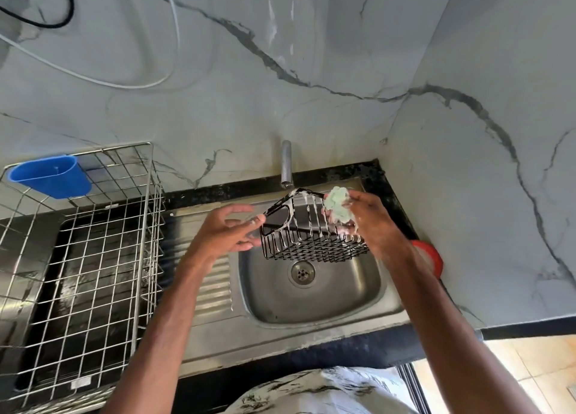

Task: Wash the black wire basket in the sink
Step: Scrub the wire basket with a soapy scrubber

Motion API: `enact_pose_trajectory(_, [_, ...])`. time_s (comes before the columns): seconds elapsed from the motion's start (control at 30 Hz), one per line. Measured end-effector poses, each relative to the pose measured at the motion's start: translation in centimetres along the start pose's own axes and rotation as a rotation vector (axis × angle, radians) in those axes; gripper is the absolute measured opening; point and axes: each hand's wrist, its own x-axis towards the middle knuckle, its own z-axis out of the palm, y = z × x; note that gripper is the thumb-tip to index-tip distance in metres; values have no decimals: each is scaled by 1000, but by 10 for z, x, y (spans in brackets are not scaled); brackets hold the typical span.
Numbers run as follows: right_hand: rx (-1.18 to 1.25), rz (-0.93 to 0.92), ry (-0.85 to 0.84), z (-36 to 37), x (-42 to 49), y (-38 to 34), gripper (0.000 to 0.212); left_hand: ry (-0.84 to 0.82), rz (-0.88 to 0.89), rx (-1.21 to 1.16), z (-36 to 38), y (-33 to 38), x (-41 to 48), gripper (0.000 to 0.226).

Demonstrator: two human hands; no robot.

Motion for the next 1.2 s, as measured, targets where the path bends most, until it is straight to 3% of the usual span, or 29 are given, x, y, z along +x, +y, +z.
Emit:
enact_pose_trajectory(0.13, [56, 16, -22, -6, 1, -6, 31, 61, 40, -9, -15, -29, 3, 49])
enact_pose_trajectory(0.33, [330, 54, -150, -17, 4, -15, 26, -238, 46, -93, 7, -67, 8, 110])
enact_pose_trajectory(0.5, [553, 163, -213, -28, 0, -22, 21, -324, 226, -139, 20, -55, 12, 117])
enact_pose_trajectory(0.6, [626, 240, -154, -31, 2, -20, 24, -275, 261, -137, 21, -48, 11, 118])
enact_pose_trajectory(0.73, [688, 298, -58, -32, 11, -13, 34, -210, 291, -84, 27, -38, 4, 98])
enact_pose_trajectory(0.83, [793, 308, -63, -33, 13, -12, 23, -129, 336, -97, 33, -41, 5, 91])
enact_pose_trajectory(0.97, [842, 302, -132, -24, 9, -17, 34, -21, 337, -131, 42, -47, 5, 84])
enact_pose_trajectory(1.07, [792, 308, -116, -20, 14, -10, 34, 58, 356, -163, 50, -47, 5, 80])
enact_pose_trajectory(1.2, [723, 311, -145, -15, 23, 0, 51, 167, 404, -142, 54, -42, 4, 70])
